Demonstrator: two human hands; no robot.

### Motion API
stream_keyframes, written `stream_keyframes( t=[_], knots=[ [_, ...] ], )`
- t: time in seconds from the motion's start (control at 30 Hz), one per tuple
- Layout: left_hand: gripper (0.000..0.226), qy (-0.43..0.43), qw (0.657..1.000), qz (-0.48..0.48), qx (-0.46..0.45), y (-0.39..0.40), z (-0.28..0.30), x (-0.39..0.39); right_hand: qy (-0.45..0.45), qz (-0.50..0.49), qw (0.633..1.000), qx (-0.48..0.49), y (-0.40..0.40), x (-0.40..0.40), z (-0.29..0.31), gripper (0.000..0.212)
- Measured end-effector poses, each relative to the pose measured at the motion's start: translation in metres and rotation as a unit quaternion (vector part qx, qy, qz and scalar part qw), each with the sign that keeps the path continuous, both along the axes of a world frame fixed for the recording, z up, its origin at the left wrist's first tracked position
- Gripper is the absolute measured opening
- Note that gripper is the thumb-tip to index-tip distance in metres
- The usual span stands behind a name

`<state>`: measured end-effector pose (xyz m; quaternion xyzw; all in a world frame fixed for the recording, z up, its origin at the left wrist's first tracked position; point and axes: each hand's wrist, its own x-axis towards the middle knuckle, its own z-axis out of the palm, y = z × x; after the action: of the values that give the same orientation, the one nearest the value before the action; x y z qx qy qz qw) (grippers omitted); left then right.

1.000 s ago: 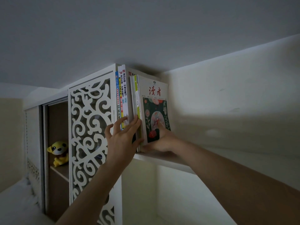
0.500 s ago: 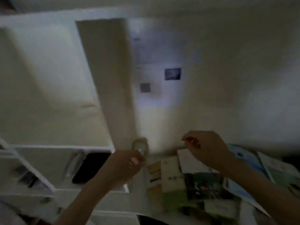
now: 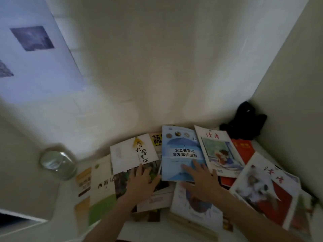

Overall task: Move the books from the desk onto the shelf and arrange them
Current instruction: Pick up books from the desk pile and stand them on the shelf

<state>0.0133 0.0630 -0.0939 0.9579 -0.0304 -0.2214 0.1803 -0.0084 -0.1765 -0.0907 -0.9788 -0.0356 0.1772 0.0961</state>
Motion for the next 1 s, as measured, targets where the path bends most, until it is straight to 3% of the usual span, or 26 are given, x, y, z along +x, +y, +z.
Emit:
stream_keyframes(
  t=[0.13, 0.23, 0.33, 0.4, 0.47, 0.57, 0.63, 0.7, 0.77, 0.87, 0.93, 0.97, 1.0],
  knots=[
    [0.067, -0.01, 0.998, 0.05, -0.029, -0.042, -0.009, 0.001, -0.057, -0.02, 0.996, -0.062, 0.01, -0.012, -0.032, 0.068],
    [0.071, -0.041, 0.994, 0.092, -0.043, -0.067, -0.007, 0.012, -0.082, -0.023, 0.995, -0.05, 0.005, -0.012, -0.037, 0.08],
    [0.07, -0.055, 0.983, 0.148, -0.095, -0.076, -0.009, 0.033, -0.124, 0.014, 0.992, -0.021, -0.008, -0.011, -0.032, 0.073],
    [0.069, -0.051, 0.977, 0.175, -0.112, -0.077, -0.011, 0.043, -0.144, -0.049, 0.985, 0.083, -0.022, -0.01, -0.021, 0.085],
    [0.063, -0.064, 0.968, 0.194, -0.144, -0.078, -0.015, 0.045, -0.174, -0.142, 0.968, 0.115, -0.042, -0.008, -0.021, 0.087],
    [0.042, -0.123, 0.949, 0.192, -0.216, -0.083, -0.009, 0.035, -0.08, -0.156, 0.983, 0.057, -0.063, 0.0, -0.028, 0.083],
    [0.034, -0.112, 0.936, 0.187, -0.276, -0.087, -0.001, 0.03, -0.093, -0.094, 0.991, 0.001, -0.065, 0.005, -0.028, 0.077],
    [0.034, -0.063, 0.931, 0.182, -0.309, -0.088, 0.004, 0.026, -0.148, -0.065, 0.983, -0.085, -0.065, 0.009, -0.019, 0.056],
    [0.039, 0.008, 0.905, 0.213, -0.368, -0.079, 0.005, 0.025, -0.263, -0.039, 0.958, -0.108, -0.059, 0.013, 0.0, 0.039],
    [0.051, 0.12, 0.824, 0.283, -0.476, -0.07, 0.0, 0.015, -0.338, 0.037, 0.936, -0.091, -0.02, 0.012, 0.017, 0.018],
    [0.03, 0.125, 0.782, 0.329, -0.515, -0.077, 0.004, 0.002, -0.289, 0.069, 0.947, -0.125, 0.022, -0.005, 0.01, 0.022],
    [0.019, 0.107, 0.782, 0.345, -0.508, -0.081, 0.009, -0.002, -0.249, 0.072, 0.957, -0.13, 0.042, -0.015, 0.004, 0.028],
    [0.037, 0.096, 0.784, 0.346, -0.507, -0.084, 0.009, -0.003, -0.218, 0.079, 0.965, -0.123, 0.057, -0.024, -0.004, 0.033]
  ],
)
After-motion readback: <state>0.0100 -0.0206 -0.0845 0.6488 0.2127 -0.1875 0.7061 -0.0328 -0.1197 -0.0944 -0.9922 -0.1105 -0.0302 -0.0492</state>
